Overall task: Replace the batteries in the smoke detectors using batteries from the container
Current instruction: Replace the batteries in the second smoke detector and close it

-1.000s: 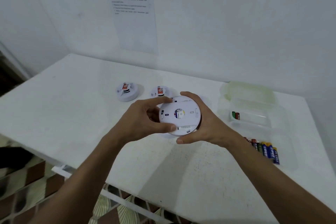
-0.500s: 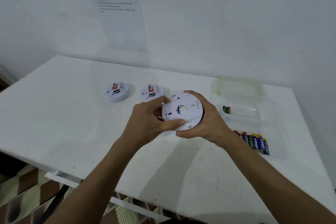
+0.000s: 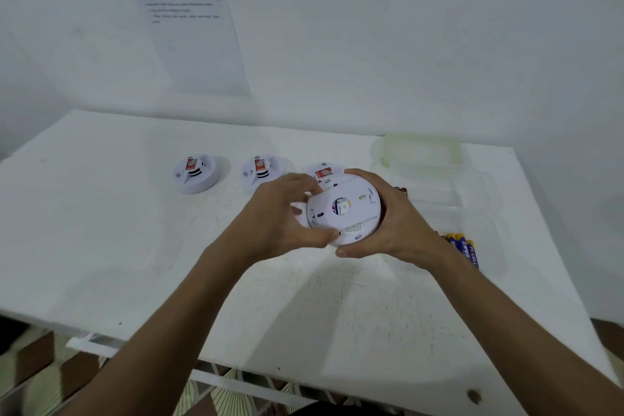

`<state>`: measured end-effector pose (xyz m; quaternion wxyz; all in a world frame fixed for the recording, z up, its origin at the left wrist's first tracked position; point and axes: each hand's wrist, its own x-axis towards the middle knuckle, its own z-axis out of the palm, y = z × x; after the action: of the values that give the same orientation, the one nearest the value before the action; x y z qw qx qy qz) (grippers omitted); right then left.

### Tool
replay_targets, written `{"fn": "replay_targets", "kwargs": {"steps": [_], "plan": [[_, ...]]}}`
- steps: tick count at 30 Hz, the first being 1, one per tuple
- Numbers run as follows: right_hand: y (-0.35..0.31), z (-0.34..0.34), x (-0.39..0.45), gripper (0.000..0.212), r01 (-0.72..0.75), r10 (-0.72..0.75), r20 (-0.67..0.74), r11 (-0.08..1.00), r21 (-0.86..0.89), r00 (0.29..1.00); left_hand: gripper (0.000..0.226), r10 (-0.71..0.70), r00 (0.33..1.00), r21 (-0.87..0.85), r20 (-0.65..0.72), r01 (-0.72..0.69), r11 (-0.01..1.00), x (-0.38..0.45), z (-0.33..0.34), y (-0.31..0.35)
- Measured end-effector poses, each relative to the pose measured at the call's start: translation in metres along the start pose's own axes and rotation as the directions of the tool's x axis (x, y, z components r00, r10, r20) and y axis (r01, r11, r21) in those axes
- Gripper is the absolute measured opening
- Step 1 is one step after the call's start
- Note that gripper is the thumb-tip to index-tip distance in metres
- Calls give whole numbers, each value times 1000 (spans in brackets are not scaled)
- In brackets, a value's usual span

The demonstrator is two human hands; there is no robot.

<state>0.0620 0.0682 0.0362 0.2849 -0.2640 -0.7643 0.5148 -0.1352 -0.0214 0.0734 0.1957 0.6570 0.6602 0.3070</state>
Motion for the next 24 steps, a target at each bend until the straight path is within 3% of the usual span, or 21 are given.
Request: {"fn": "replay_targets", "kwargs": {"steps": [2, 11, 20, 24], "plan": [[2, 0, -4, 98, -3, 3, -4, 1000, 0, 1000, 63, 81, 997, 102, -11, -79, 992, 2, 5, 3], [5, -7, -18, 99, -41, 40, -25, 997, -72, 999, 70, 207, 977, 212, -54, -191, 958, 5, 16, 10], [3, -25, -30, 94, -71, 64, -116, 996, -58, 991, 61, 140, 962, 82, -236, -124, 989, 0, 30, -3], [5, -42, -41, 95, -100, 101, -181, 995, 12, 978, 52, 54, 960, 119, -276, -21, 993, -6, 36, -22]]}}
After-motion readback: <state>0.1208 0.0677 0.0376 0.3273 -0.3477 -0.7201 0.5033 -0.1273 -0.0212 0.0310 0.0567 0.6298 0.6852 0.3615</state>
